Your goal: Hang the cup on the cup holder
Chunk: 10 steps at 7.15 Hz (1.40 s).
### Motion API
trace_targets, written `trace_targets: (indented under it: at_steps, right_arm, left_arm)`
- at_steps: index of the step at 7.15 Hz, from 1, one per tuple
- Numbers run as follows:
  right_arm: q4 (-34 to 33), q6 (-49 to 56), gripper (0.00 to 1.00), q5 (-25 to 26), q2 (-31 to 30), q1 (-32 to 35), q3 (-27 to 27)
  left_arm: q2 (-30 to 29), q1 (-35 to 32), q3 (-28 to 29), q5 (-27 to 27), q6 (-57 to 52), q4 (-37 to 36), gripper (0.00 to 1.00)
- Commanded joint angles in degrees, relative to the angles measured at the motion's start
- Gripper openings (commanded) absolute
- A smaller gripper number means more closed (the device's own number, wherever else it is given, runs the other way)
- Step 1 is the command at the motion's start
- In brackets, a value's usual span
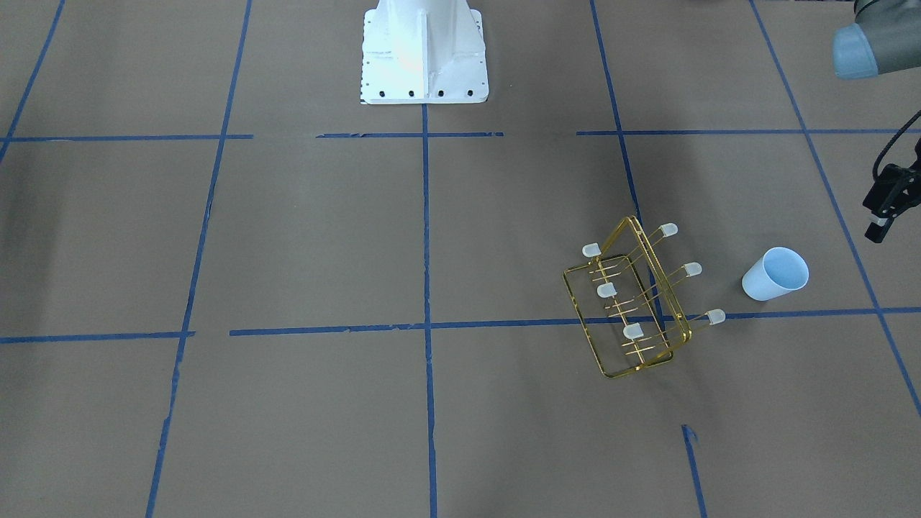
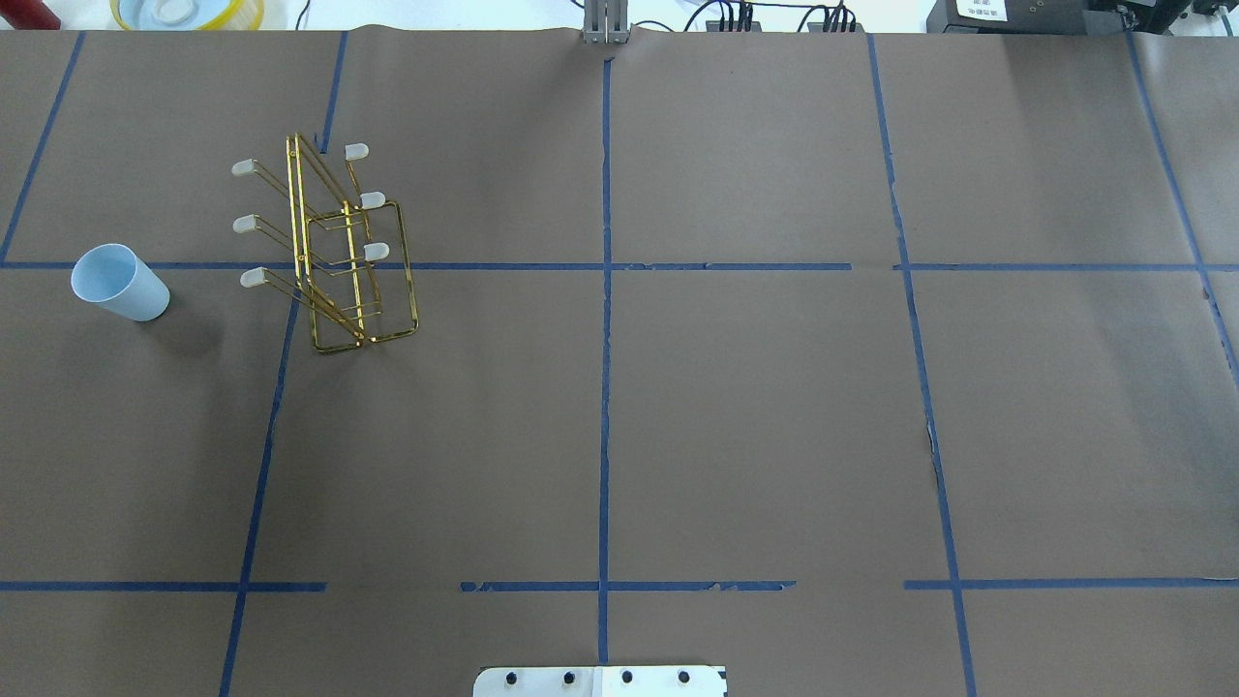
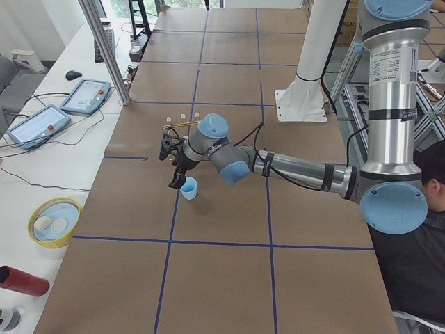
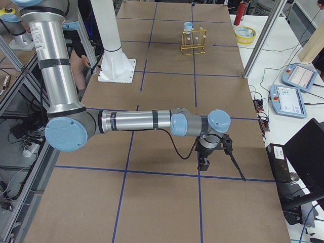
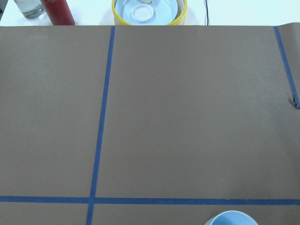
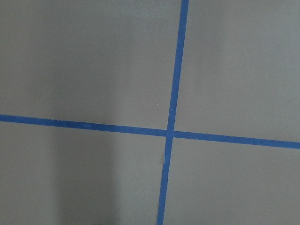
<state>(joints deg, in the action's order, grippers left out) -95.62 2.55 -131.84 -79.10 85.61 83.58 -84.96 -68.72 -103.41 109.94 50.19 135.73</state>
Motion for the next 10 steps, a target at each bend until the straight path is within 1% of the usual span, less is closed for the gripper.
trace_targets:
  at_steps: [1,2,3,5,6,7,9,10]
  right_arm:
    - [0.0,0.0,1.0,0.0,0.0,0.0,0.0]
    - [0.0,0.0,1.0,0.0,0.0,0.0,0.0]
    - [0.0,0.0,1.0,0.0,0.0,0.0,0.0]
    - [0.0,0.0,1.0,0.0,0.0,0.0,0.0]
    - [0.0,0.0,1.0,0.0,0.0,0.0,0.0]
    - [0.0,0.0,1.0,0.0,0.0,0.0,0.0]
    - [0.0,-0.1,1.0,0.0,0.0,0.0,0.0]
    - [0.0,0.0,1.0,0.0,0.0,0.0,0.0]
  left_arm:
    - [3.6,7.5,-1.5,-12.7,5.8,11.4,1.0]
    - [4.7,10.2,-1.8,-17.4,7.1,12.4,1.0]
    - [5.8,13.3,-2.1,-21.0,8.9,12.8,1.0]
    - [9.2,18.8,-2.2,-28.5,9.0,20.7,1.0]
    - [10.6,21.0,-2.1,-33.6,9.0,21.6,1.0]
    - [11.6,22.8,-1.7,-37.6,9.1,23.4,1.0]
    - [11.8,27.8,2.0,-46.7,11.6,28.0,1.0]
    - [11.8,30.4,5.0,-51.1,11.6,32.4,1.0]
